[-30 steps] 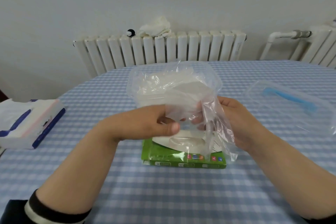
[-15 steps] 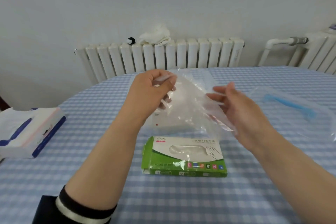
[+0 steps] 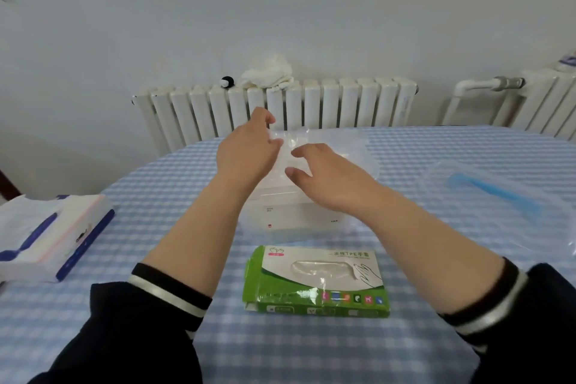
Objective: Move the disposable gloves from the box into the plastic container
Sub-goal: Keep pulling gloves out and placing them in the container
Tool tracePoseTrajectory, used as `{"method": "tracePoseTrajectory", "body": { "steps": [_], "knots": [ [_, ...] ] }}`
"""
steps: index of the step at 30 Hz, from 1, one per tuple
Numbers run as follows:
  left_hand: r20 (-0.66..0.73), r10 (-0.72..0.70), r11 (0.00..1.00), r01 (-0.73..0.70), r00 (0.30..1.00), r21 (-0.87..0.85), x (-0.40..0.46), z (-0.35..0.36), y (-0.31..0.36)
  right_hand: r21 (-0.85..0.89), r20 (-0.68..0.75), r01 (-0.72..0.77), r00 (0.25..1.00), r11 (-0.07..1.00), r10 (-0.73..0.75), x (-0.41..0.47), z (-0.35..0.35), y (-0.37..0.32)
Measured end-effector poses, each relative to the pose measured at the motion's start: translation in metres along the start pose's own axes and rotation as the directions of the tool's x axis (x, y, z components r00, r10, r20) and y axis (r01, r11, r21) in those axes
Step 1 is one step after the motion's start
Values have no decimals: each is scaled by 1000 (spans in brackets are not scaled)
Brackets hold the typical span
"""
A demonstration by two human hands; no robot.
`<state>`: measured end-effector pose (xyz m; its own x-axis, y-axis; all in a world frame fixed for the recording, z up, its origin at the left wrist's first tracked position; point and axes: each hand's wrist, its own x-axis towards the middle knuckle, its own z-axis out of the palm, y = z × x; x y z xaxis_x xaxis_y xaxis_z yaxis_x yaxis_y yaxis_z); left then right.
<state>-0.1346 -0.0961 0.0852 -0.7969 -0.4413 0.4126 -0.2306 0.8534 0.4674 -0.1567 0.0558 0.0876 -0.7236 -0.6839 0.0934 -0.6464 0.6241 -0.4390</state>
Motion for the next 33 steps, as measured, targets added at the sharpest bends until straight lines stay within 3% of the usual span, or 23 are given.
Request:
{"method": "tracePoseTrajectory", "body": {
  "steps": [4, 7, 11, 15, 19, 25, 29, 33],
  "knots": [
    [100, 75, 960, -99, 992, 261, 3, 2, -15, -131, 231, -78, 967, 988, 107, 31, -10, -3],
    [224, 100, 881, -191, 970, 434, 6, -1, -22, -249, 348, -30, 930, 968, 118, 37, -17, -9],
    [437, 151, 767, -384, 887, 514, 6, -4, -25, -340, 420, 1, 895, 940, 151, 40, -17, -6],
    [411, 270, 747, -459, 871, 481, 6, -7, -25, -185, 300, -100, 941, 978, 153, 48, -12, 8],
    [446, 286, 760, -484, 848, 434, 4, -12, -20, 73, 21, -92, 996, 993, 90, 44, -18, 26],
    [526, 187, 881, -378, 830, 284, 6, -20, -22, 350, -331, -5, 935, 937, 129, 15, -30, 48],
    [525, 151, 947, -275, 837, 165, 6, -26, -32, 478, -406, 94, 905, 873, 124, -16, -30, 53],
    [431, 83, 996, -80, 899, -25, -10, -30, -42, 498, -340, 150, 940, 854, 33, -47, -15, 53]
  ]
}}
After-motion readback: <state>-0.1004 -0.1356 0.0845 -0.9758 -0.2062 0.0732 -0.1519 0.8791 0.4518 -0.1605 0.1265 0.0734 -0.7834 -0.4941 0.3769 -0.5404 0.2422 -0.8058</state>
